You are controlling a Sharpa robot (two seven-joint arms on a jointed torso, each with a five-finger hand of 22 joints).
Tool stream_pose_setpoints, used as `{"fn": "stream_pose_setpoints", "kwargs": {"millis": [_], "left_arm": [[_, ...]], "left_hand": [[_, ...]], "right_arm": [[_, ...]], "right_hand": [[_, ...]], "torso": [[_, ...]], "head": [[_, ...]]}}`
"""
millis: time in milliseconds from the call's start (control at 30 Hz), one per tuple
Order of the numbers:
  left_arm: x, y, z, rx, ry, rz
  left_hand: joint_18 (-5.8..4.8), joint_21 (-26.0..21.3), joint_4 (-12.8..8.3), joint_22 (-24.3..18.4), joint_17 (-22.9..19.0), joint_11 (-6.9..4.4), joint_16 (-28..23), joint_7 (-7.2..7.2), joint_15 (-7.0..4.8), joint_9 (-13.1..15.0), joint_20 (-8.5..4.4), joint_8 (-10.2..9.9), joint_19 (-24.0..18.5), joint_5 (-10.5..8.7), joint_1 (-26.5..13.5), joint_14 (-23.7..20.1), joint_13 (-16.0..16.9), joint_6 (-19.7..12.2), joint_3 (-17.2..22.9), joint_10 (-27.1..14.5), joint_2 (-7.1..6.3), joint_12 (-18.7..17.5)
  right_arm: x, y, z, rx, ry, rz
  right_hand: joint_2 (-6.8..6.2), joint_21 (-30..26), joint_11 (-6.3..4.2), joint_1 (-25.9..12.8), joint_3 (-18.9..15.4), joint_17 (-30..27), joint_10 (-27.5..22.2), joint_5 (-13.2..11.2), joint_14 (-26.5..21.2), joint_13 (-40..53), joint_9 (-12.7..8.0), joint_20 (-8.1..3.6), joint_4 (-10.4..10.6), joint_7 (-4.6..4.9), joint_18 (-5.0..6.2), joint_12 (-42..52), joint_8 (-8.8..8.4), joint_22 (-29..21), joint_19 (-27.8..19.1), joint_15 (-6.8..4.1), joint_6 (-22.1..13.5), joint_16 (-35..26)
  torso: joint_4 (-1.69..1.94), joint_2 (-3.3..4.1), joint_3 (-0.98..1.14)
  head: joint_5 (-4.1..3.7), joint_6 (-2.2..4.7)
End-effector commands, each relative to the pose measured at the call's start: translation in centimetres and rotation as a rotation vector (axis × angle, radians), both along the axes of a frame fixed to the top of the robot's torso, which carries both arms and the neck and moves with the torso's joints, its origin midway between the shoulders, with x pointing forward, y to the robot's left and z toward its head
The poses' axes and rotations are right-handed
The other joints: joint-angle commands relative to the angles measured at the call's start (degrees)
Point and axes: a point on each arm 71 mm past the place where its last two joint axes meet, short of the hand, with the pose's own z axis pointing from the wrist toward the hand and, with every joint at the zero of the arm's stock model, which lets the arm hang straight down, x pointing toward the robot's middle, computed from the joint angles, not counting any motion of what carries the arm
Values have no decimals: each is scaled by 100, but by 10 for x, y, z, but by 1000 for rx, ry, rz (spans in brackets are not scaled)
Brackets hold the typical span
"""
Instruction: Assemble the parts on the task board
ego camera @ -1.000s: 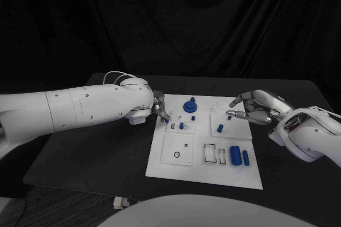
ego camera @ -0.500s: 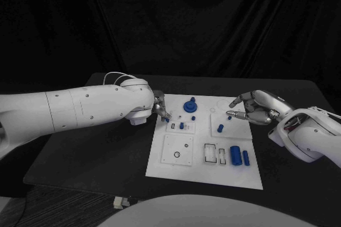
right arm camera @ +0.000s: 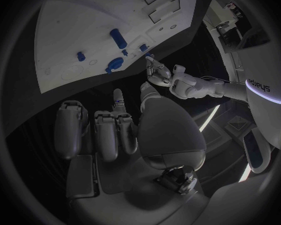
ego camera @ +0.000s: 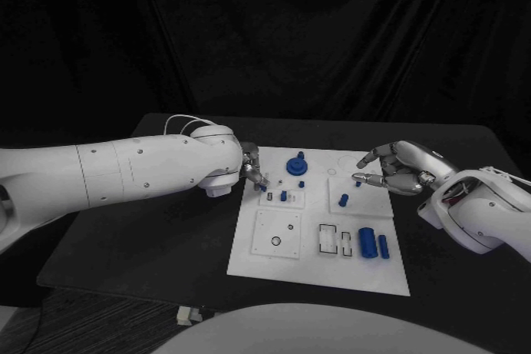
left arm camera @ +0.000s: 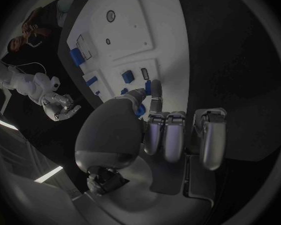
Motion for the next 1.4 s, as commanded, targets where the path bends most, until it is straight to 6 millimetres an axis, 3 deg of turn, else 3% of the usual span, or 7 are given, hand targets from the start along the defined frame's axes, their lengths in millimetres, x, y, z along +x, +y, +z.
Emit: {"fn": "stream_pose_setpoints", "kwargs": {"millis": [33, 1400], "left_arm": [[-1, -3, -1, -14, -4, -11], [-6, -11, -12, -18, 27, -41]], "left_hand": [[38, -26, -33, 1351, 1507, -39, 15, -4, -33, 6, -22, -26, 251, -7, -26, 595, 1510, 4, 57, 596, 14, 20], [51, -70, -31, 1333, 1507, -37, 15, -1, -32, 13, -21, -36, 211, -18, -53, 595, 1510, -15, 75, 596, 17, 20]], "right_arm": [[-1, -1, -1, -3, 5, -11], [-2, -2, -1, -2, 5, -12]], "right_hand": [[9, -31, 21, 64, 5, 1358, 588, 22, 559, 1510, -6, 12, -21, 18, 40, 20, -19, 1095, -3, 14, 40, -36], [2, -40, 23, 93, 0, 1354, 588, 74, 558, 1510, -11, 14, -19, 20, 41, 20, -22, 1093, -5, 16, 42, -38]], "torso": [[1, -4, 0], [1, -1, -1]], "head": [[-4, -1], [-16, -1]]}}
